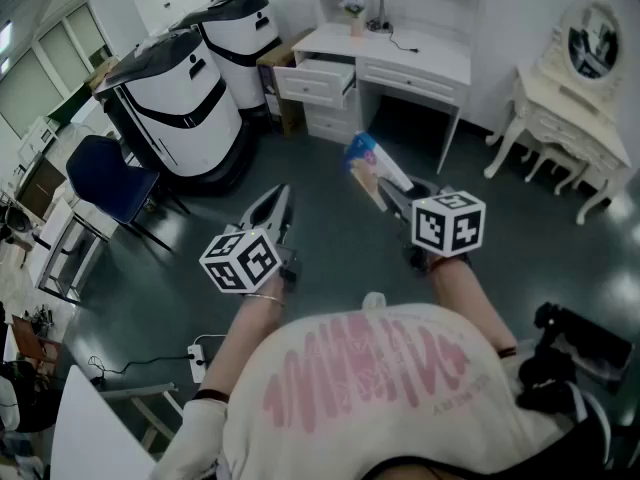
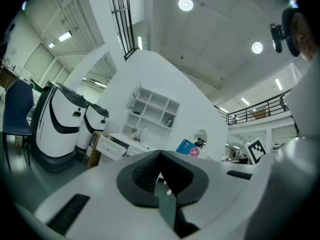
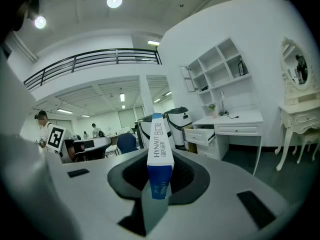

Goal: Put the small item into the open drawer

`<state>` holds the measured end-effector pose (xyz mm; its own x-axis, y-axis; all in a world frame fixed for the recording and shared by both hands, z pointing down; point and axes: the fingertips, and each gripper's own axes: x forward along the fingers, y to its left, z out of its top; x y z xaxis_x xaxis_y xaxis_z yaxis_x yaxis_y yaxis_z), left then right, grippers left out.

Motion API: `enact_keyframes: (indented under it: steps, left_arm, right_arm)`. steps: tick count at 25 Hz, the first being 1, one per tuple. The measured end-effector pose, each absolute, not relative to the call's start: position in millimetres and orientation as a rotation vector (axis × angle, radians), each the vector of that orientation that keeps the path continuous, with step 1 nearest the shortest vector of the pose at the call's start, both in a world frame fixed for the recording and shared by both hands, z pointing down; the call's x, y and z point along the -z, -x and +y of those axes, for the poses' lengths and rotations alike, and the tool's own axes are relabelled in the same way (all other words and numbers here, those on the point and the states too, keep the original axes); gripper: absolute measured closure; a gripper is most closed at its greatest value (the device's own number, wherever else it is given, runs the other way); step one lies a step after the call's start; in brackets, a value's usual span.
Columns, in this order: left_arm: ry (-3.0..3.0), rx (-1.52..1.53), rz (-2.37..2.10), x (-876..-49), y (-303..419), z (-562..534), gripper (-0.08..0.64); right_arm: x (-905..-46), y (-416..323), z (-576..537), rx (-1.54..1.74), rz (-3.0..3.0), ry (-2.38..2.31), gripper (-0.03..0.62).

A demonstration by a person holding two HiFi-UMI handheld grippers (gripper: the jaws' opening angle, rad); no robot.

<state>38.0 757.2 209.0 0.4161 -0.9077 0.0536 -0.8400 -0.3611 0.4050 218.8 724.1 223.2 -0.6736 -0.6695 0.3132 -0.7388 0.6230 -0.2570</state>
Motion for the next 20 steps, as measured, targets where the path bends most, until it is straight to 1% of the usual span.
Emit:
enact_keyframes:
  steps: [11,20]
  left_arm:
    - [-2.327,0.209,-1.464,-218,-38,750,0.532]
    - [-2.315,0.163,-1.453,-249,-45,723,0.531]
  right_arm:
    - [-233,-212,723,-0.527,-2.618,-1.194,0.503]
    - [-268,-218,689,-0.654,-2.595,-1.211,0.502]
